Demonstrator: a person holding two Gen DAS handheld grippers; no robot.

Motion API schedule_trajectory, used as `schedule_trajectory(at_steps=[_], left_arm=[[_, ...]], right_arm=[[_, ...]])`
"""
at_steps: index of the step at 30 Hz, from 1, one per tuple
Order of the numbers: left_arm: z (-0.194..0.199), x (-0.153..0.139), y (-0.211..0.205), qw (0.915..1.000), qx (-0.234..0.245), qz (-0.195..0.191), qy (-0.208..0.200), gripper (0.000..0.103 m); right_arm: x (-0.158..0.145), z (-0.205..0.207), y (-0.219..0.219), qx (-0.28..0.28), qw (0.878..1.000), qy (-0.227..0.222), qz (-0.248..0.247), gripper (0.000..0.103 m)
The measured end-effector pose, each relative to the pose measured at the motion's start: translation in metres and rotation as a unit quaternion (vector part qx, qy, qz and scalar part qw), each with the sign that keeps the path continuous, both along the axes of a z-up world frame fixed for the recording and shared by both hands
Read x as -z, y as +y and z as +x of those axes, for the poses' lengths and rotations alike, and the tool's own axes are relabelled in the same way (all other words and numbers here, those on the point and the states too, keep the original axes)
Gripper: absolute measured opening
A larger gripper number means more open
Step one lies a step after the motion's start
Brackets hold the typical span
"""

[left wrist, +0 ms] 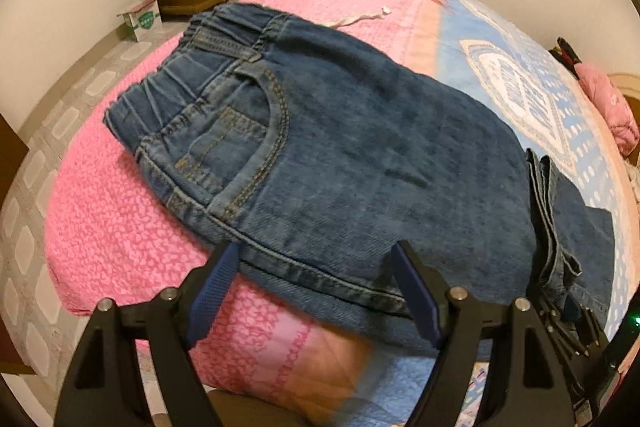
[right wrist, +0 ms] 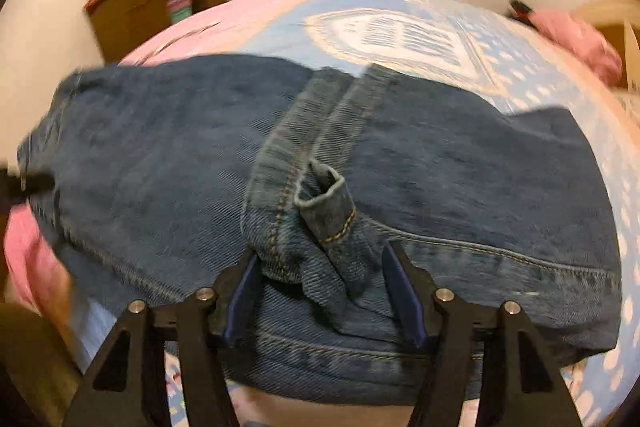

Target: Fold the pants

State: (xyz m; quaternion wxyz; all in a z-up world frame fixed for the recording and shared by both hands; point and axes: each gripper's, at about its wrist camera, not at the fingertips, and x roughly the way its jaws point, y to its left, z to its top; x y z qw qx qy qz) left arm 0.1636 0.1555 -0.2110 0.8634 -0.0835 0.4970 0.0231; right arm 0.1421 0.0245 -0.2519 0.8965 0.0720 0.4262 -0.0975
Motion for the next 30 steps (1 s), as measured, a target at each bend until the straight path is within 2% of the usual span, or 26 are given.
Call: schedule_trajectory(at_steps=[3,5,6,7,10,11,17,21,24,26,28,30], left_arm=[[0.000,0.003,0.001,1.0000,0.002,-0.008,0.004,0.081],[0.000,0.003,0.001,0.9999,0.005,-0.010,0.002,0.081],[0.000,0.003,0.001,0.9999,0.007,-0.013,0.001,0.081],[0.000,0.003,0.001,0.9998,0.007,-0.018,0.001,0.081],[0.000,0.005,0.005,0.9993,0.003,-0.037,0.001,0.081],[0.000,0.006,0.007,0.9990,0.001,-0.045,0.002,0.081],[-0.005,0.008,0.023,0.9961,-0.013,-0.087,-0.002,0.081],[-0.008,0.008,0.031,0.9948,-0.024,-0.099,-0.005,0.081],[-0.010,0.009,0.035,0.9943,-0.027,-0.103,-0.003,0.081],[-0.010,0.010,0.035,0.9942,-0.026,-0.104,-0.001,0.081],[-0.009,0.012,0.035,0.9942,-0.024,-0.105,0.002,0.081],[-0.009,0.012,0.036,0.9941,-0.023,-0.106,0.002,0.081]], right_arm=[[0.001,0.009,0.013,-0.014,0.998,0.015,-0.052,0.060],[0.000,0.013,0.016,-0.019,0.998,0.016,-0.062,0.058],[0.000,0.015,0.015,-0.019,0.998,0.019,-0.063,0.050],[-0.001,0.017,0.016,-0.017,0.997,0.024,-0.075,0.035],[-0.005,0.022,0.010,-0.010,0.996,0.039,-0.080,0.019],[-0.007,0.023,0.007,-0.007,0.996,0.043,-0.079,0.016],[-0.039,0.024,0.022,-0.017,0.994,0.005,-0.106,0.015],[-0.062,0.032,0.057,-0.063,0.990,-0.023,-0.121,0.014],[-0.049,0.034,0.083,-0.099,0.987,-0.009,-0.122,0.014],[-0.028,0.034,0.091,-0.114,0.985,0.013,-0.127,0.015],[-0.005,0.033,0.092,-0.126,0.984,0.037,-0.119,0.020],[-0.001,0.026,0.094,-0.136,0.981,0.020,-0.140,0.022]])
